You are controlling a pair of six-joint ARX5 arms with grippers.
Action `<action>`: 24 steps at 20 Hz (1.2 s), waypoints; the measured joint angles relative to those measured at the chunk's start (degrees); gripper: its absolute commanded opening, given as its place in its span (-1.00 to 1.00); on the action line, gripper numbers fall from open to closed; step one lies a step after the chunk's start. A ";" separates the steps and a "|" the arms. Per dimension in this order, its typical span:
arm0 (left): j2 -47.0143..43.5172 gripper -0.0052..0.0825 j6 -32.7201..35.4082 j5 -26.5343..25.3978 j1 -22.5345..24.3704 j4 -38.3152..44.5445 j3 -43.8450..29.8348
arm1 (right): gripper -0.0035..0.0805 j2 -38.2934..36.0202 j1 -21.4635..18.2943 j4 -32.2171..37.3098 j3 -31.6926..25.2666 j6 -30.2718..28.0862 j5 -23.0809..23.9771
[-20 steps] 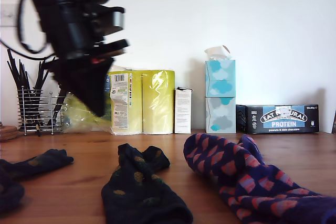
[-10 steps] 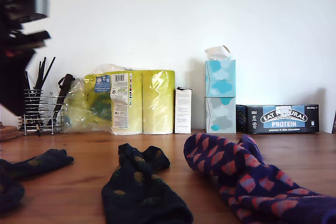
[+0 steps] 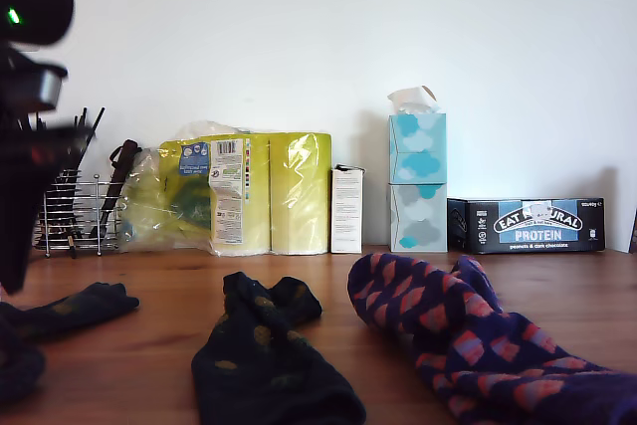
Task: Pair up the socks based on colour and pattern, by placing each sock on top of its pair
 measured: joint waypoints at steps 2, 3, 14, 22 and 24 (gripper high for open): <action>2.23 0.51 -1.11 -3.17 0.00 5.90 -0.07 | -0.94 0.00 0.00 -0.04 0.00 -0.20 0.00; 2.29 0.59 -1.29 -4.44 0.00 8.00 -0.07 | -0.94 0.00 0.00 -0.04 0.00 -0.22 0.00; 3.04 0.66 -2.51 -11.43 4.83 9.16 -0.04 | -0.94 0.00 0.00 0.09 0.00 -1.11 0.00; 11.58 0.66 -2.71 -3.41 7.06 4.33 0.24 | -0.94 0.76 0.00 0.94 0.00 -1.20 0.00; 11.56 0.65 -2.71 -1.77 6.71 2.19 0.20 | -0.94 0.79 0.00 1.44 0.00 -1.20 0.00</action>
